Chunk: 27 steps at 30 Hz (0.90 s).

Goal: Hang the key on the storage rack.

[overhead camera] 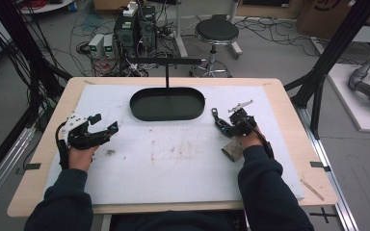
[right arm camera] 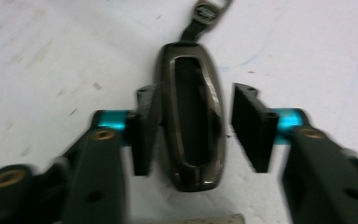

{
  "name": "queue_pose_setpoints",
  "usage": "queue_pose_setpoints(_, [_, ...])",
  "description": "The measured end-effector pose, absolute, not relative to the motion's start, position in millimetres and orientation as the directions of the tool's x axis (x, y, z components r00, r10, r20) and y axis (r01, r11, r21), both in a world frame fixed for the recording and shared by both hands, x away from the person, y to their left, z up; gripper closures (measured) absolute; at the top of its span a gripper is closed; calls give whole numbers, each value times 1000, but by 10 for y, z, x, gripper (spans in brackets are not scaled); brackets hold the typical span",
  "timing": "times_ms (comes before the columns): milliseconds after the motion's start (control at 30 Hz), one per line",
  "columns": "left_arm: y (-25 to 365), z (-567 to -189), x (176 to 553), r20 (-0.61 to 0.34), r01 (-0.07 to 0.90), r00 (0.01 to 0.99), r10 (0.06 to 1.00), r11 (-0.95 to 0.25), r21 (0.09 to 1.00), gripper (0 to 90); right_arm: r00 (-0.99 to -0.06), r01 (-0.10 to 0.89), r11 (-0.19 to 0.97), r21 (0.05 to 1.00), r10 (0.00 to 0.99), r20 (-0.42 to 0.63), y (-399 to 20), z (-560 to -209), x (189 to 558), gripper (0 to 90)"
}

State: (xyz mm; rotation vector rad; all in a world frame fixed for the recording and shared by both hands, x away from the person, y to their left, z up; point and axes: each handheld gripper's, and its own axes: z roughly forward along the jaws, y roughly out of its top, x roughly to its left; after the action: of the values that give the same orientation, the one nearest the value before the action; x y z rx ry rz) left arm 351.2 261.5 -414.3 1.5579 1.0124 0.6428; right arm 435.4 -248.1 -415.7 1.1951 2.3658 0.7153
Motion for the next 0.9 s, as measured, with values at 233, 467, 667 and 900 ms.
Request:
queue_pose_setpoints(233, [2617, -4143, 3513, -116, 266, 484, 867, -20, 964, 206, -625, 572, 571, 589, 769, -138, -2365, -4276, 4453, 301])
queue_pose_setpoints(467, [2614, -4145, 3514, -118, 269, 487, 865, -20, 963, 209, -625, 626, 541, 562, 779, -54, -2412, -4338, 4638, 265])
queue_pose_setpoints(667, [2610, -4145, 3512, -120, 268, 486, 866, -17, 963, 213, -589, 670, 503, 546, 808, -22, -2436, -4292, 4687, 497])
queue_pose_setpoints(900, [2612, -4143, 3511, -120, 269, 485, 866, -18, 963, 214, -561, 691, 485, 536, 827, -24, -2402, -4281, 4672, 500])
